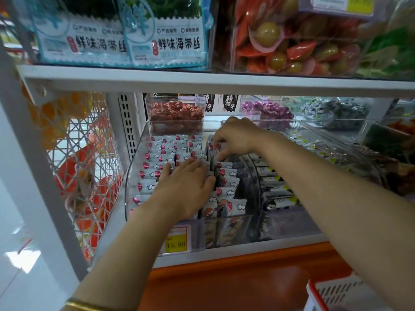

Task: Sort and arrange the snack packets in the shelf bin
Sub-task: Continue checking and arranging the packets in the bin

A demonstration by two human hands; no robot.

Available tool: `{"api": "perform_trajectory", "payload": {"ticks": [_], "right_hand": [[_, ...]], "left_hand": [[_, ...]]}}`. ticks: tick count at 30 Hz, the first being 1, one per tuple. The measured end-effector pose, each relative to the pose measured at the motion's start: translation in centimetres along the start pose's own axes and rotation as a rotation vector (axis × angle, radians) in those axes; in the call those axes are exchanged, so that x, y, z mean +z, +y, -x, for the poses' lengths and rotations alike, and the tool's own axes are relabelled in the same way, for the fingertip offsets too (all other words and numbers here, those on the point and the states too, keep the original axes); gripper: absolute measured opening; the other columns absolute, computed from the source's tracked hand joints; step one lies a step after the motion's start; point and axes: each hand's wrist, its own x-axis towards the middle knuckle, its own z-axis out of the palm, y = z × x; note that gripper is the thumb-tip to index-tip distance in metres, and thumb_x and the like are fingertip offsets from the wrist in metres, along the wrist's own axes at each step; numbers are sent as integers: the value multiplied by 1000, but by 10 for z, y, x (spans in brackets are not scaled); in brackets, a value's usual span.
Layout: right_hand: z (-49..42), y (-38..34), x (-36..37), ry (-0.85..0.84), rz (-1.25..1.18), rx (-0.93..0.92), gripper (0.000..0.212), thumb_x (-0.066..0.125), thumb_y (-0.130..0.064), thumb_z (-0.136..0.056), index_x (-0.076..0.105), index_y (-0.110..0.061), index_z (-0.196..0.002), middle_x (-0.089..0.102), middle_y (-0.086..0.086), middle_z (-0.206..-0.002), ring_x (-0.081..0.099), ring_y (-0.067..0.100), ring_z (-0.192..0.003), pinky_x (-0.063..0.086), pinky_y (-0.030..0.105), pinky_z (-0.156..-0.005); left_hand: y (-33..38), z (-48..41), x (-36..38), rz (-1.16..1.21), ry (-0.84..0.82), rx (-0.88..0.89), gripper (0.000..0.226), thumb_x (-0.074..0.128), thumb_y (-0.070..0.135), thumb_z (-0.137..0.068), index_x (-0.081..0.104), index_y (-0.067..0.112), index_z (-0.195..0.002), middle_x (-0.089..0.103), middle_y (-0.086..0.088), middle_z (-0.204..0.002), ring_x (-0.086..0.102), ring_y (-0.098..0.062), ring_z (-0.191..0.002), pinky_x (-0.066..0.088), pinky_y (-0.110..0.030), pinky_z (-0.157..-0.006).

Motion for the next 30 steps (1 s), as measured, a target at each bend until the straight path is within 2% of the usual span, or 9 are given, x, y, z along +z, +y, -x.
{"api": "perform_trajectory", "payload": {"ticks": [2,4,6,8,11,17,21,25,30], "right_hand": [[-6,0,4,-122,47,2,10,60,-31,-88,59,-24,-81,49,-6,-82,43,18,-92,29,32,-75],[-11,-1,10,-201,105,20,29,49,-18,-91,45,-26,-64,38,-5,-76,40,21,-88,34,34,-73],[-15,-2,13,-226,130,41,32,42,-13,-89,37,-26,-60,35,-1,-81,41,25,-87,37,36,-75],[-19,-2,14,-247,112,35,27,40,-9,-88,48,-24,-67,45,3,-96,44,22,-83,38,34,-73],[-24,3,11,-135,-49,29,27,46,-4,-87,68,-15,-99,63,4,-114,55,18,-92,42,30,-75],[-37,11,12,198,-133,82,28,52,0,-86,71,-18,-95,65,4,-114,59,21,-103,44,28,-82],[-46,5,20,172,-8,119,22,55,-7,-87,68,-18,-100,60,9,-113,49,26,-113,40,36,-91],[-48,-1,25,120,118,107,10,60,-11,-86,63,-18,-92,60,10,-108,49,28,-109,36,33,-81],[-32,1,16,276,-85,143,14,59,-12,-86,50,-21,-80,57,2,-92,52,23,-100,36,32,-80]], "left_hand": [[0,1,-1,10,0,0,53,18,45,-99,24,24,-147,14,5,-157,2,-12,-144,-5,-46,-114],[2,1,-1,25,1,0,53,18,45,-99,25,24,-147,14,5,-157,2,-12,-144,-6,-46,-114],[3,1,-2,38,-2,-4,53,19,44,-99,25,23,-147,15,5,-157,2,-12,-144,-5,-47,-114],[3,1,-2,57,-1,-5,52,20,44,-99,26,23,-146,16,5,-157,2,-12,-144,-5,-47,-114],[2,2,-4,96,16,6,51,22,43,-99,29,23,-145,19,5,-156,3,-12,-144,-5,-45,-114],[-4,1,-7,105,35,13,47,25,41,-99,37,23,-140,24,3,-154,8,-13,-144,5,-49,-116],[-6,1,-8,95,27,-8,49,27,42,-99,31,23,-144,21,2,-156,5,-14,-145,4,-48,-117],[-5,2,-10,87,43,-3,49,28,40,-99,31,21,-144,22,1,-155,6,-16,-145,5,-48,-117],[-4,4,-14,133,127,13,42,37,29,-98,42,14,-137,38,-3,-146,27,-21,-137,20,-44,-114]]}}
